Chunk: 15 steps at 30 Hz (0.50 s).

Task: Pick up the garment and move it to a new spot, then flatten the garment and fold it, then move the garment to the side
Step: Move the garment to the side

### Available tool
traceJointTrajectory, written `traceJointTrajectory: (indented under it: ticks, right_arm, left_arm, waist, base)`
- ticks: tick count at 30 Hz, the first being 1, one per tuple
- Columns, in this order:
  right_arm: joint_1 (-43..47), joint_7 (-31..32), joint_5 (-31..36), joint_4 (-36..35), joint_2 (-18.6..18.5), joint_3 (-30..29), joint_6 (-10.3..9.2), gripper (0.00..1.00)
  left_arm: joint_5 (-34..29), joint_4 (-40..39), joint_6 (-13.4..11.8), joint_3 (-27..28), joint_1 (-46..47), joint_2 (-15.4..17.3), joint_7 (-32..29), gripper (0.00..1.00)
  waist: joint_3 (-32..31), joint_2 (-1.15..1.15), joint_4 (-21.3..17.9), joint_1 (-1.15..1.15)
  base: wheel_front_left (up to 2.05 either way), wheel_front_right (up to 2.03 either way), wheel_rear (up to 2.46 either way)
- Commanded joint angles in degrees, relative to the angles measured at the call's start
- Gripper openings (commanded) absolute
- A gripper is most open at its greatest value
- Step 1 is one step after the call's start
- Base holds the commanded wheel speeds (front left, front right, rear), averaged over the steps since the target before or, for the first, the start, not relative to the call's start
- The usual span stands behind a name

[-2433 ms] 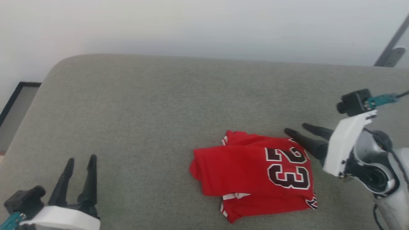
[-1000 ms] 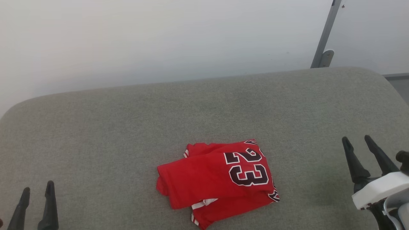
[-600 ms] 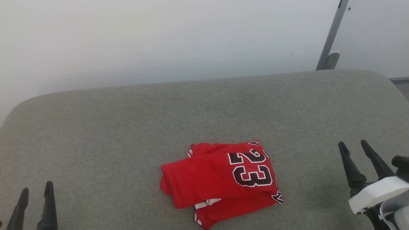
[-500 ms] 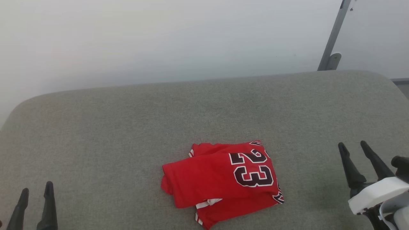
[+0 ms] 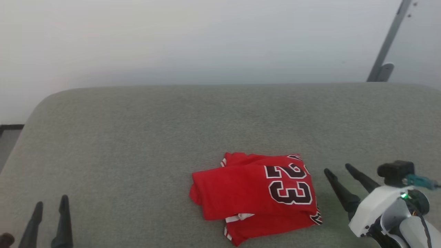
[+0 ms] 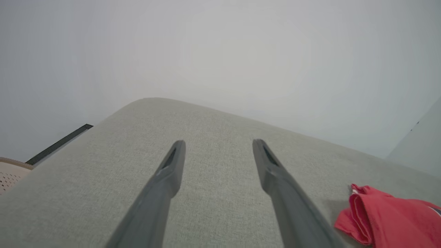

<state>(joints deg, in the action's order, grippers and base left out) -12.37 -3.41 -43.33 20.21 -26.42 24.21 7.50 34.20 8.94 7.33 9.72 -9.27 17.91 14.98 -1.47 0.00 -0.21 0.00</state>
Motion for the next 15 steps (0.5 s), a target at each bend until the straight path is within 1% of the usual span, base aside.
traceJointTrajectory:
  ticks: [1, 6, 9, 10, 15]
  right_arm:
    - [-1.0, 2.2, -1.3, 0.5, -0.3, 1.0, -0.03, 1.0]
    - [-4.0, 10.9, -4.0, 2.7, -2.2, 4.4, -0.02, 1.0]
    - [-5.7, 16.6, -5.4, 3.6, -3.8, 6.3, -0.03, 1.0]
    - [-5.7, 16.6, -5.4, 3.6, -3.8, 6.3, -0.03, 1.0]
    - [-8.7, 25.6, -7.4, 4.9, -6.0, 8.3, -0.02, 1.0]
  left_arm:
    - [-0.8, 0.1, 0.1, -0.4, 0.5, -0.1, 0.3, 1.0]
    - [-0.7, 0.6, 0.2, -2.0, 1.2, -0.6, 0.3, 1.0]
    - [-0.9, 0.8, 0.2, -3.2, 1.7, -0.8, 0.3, 1.0]
    - [-0.9, 0.8, 0.2, -3.2, 1.7, -0.8, 0.3, 1.0]
    - [-1.0, 1.0, 0.2, -5.2, 3.5, -1.3, 0.3, 1.0]
  waist:
    - [0.2, 0.0, 1.2, 0.0]
    - [0.8, 0.0, 4.0, 0.0]
    - [1.8, 0.0, 5.7, 0.0]
    - [1.8, 0.0, 5.7, 0.0]
    - [4.4, 0.0, 8.6, 0.0]
  base:
    - [0.0, 0.0, 0.0]
    - [0.0, 0.0, 0.0]
    - [0.0, 0.0, 0.0]
    - [0.0, 0.0, 0.0]
    - [0.0, 0.0, 0.0]
